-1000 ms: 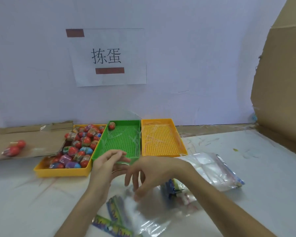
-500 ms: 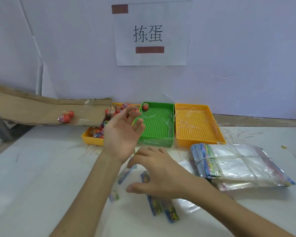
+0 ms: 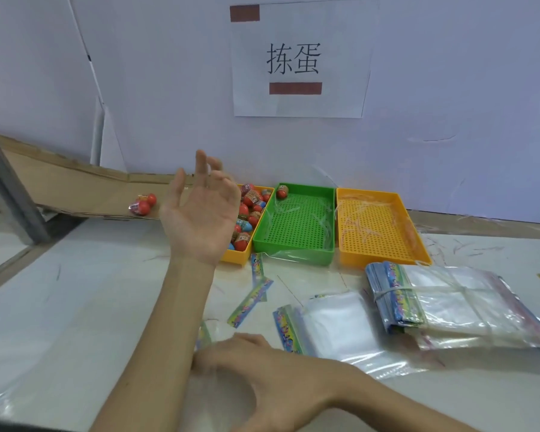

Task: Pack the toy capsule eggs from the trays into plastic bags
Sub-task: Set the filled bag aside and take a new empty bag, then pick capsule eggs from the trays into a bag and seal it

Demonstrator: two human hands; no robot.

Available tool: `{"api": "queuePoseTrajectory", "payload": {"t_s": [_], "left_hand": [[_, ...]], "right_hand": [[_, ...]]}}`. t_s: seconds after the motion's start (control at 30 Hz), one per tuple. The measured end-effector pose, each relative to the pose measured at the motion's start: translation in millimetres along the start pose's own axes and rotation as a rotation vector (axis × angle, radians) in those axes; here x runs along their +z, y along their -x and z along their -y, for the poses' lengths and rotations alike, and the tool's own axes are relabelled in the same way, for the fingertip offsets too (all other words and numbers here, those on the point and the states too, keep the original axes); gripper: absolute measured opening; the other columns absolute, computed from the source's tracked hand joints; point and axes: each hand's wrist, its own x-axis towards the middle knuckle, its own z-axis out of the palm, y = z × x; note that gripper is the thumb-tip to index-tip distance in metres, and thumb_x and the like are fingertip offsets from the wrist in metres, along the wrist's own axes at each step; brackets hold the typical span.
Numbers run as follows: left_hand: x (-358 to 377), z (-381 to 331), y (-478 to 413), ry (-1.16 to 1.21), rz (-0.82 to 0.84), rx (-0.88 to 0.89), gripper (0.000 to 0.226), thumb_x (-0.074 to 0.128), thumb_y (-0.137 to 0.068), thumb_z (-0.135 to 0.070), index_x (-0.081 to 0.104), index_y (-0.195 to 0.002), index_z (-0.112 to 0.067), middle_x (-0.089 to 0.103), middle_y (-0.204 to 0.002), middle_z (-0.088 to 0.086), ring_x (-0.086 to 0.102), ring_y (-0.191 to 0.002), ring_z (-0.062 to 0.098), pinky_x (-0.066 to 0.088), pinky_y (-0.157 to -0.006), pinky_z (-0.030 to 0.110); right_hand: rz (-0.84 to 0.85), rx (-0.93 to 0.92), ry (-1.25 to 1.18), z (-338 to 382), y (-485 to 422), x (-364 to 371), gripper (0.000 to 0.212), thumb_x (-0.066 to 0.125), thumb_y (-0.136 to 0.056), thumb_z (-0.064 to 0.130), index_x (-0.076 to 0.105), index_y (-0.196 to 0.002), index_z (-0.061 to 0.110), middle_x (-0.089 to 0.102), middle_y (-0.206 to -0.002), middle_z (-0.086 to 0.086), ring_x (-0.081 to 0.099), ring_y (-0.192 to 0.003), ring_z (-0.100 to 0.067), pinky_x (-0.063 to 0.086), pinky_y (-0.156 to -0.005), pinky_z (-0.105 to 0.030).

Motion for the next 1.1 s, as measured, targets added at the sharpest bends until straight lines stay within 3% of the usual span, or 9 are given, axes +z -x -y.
{"api": "queuePoseTrajectory", "payload": {"t_s": [0.1, 0.2, 0.37, 0.57, 0.63, 0.7, 0.8, 0.87, 1.1], "left_hand": [[7, -5, -2, -0.044, 0.018, 0.054, 0.03, 0.047, -0.1, -0.029, 0.064, -0.114, -0.009, 0.066, -0.103, 0.008, 0.066, -0.081, 0.018, 0.057, -0.076, 0.03], [16, -2, -4, -0.147, 0.041, 0.068, 0.028, 0.047, -0.1, -0.028, 0.064, -0.112, -0.011, 0.065, -0.102, 0.007, 0.065, -0.079, 0.019, 0.057, -0.074, 0.03], [34, -9, -2, -0.373, -0.001, 0.139, 0.024, 0.048, -0.099, -0.025, 0.066, -0.104, -0.011, 0.068, -0.095, 0.006, 0.066, -0.079, 0.019, 0.056, -0.074, 0.031], [21, 13, 35, -1.333, -0.443, 0.044, 0.04, 0.066, -0.094, -0.046, 0.063, -0.123, -0.019, 0.072, -0.116, -0.002, 0.07, -0.108, 0.022, 0.054, -0.086, 0.034], [14, 25, 57, -1.366, -0.436, -0.113, 0.062, 0.07, -0.079, -0.063, 0.061, -0.128, -0.027, 0.072, -0.119, -0.006, 0.072, -0.104, 0.015, 0.054, -0.087, 0.036], [6, 37, 75, -1.388, -0.372, -0.165, 0.052, 0.075, -0.082, -0.057, 0.065, -0.124, -0.028, 0.076, -0.11, -0.007, 0.075, -0.092, 0.012, 0.057, -0.086, 0.036], [-2, 53, 88, -1.354, -0.381, -0.013, 0.013, 0.068, -0.094, -0.02, 0.074, -0.105, -0.017, 0.079, -0.089, 0.001, 0.073, -0.07, 0.015, 0.058, -0.067, 0.023], [-7, 61, 94, -1.33, -0.464, 0.103, 0.012, 0.067, -0.095, -0.008, 0.076, -0.096, -0.015, 0.078, -0.08, 0.004, 0.069, -0.064, 0.011, 0.055, -0.06, 0.02], [-10, 69, 100, -1.182, -0.603, 0.19, 0.014, 0.072, -0.09, -0.014, 0.08, -0.082, -0.021, 0.075, -0.075, 0.005, 0.066, -0.064, 0.01, 0.052, -0.068, 0.031]], "right_hand": [[-0.11, 0.063, -0.12, 2, -6, 5, 0.052, 0.064, -0.079, 0.055, 0.058, -0.129, 0.042, 0.059, -0.132, 0.02, 0.045, -0.127, 0.012, 0.033, -0.114, -0.025], [-0.355, 0.064, -0.118, -5, -15, 11, 0.015, 0.071, -0.09, 0.019, 0.079, -0.103, 0.016, 0.076, -0.105, 0.001, 0.065, -0.104, -0.001, 0.048, -0.101, -0.028], [-0.781, 0.123, -0.519, -21, -5, -33, 0.022, 0.056, -0.095, -0.01, 0.074, -0.096, 0.001, 0.075, -0.079, -0.002, 0.07, -0.074, -0.011, 0.054, -0.077, -0.025], [-0.985, 0.156, -0.805, -37, 18, -79, 0.031, 0.054, -0.098, -0.005, 0.069, -0.117, 0.015, 0.077, -0.091, -0.008, 0.07, -0.077, -0.018, 0.056, -0.083, -0.035], [-0.998, 0.123, -0.815, -37, 18, -81, 0.032, 0.055, -0.097, -0.005, 0.068, -0.118, 0.016, 0.078, -0.094, -0.01, 0.069, -0.076, -0.018, 0.057, -0.077, -0.031], [-0.997, 0.111, -0.777, -37, 19, -83, 0.035, 0.056, -0.094, -0.008, 0.067, -0.118, 0.015, 0.078, -0.096, -0.011, 0.069, -0.077, -0.019, 0.057, -0.073, -0.028], [-0.985, 0.126, -0.705, -35, 22, -83, 0.039, 0.058, -0.089, -0.013, 0.069, -0.115, 0.014, 0.078, -0.097, -0.009, 0.071, -0.082, -0.021, 0.057, -0.075, -0.029], [-0.987, 0.117, -0.698, -34, 23, -84, 0.03, 0.064, -0.089, -0.006, 0.071, -0.109, 0.014, 0.077, -0.095, -0.007, 0.072, -0.082, -0.018, 0.057, -0.071, -0.026], [-1.099, 0.101, -0.674, -38, 28, -89, 0.01, 0.068, -0.092, 0.003, 0.072, -0.089, 0.011, 0.072, -0.076, -0.005, 0.065, -0.062, -0.015, 0.051, -0.056, -0.022]]}}
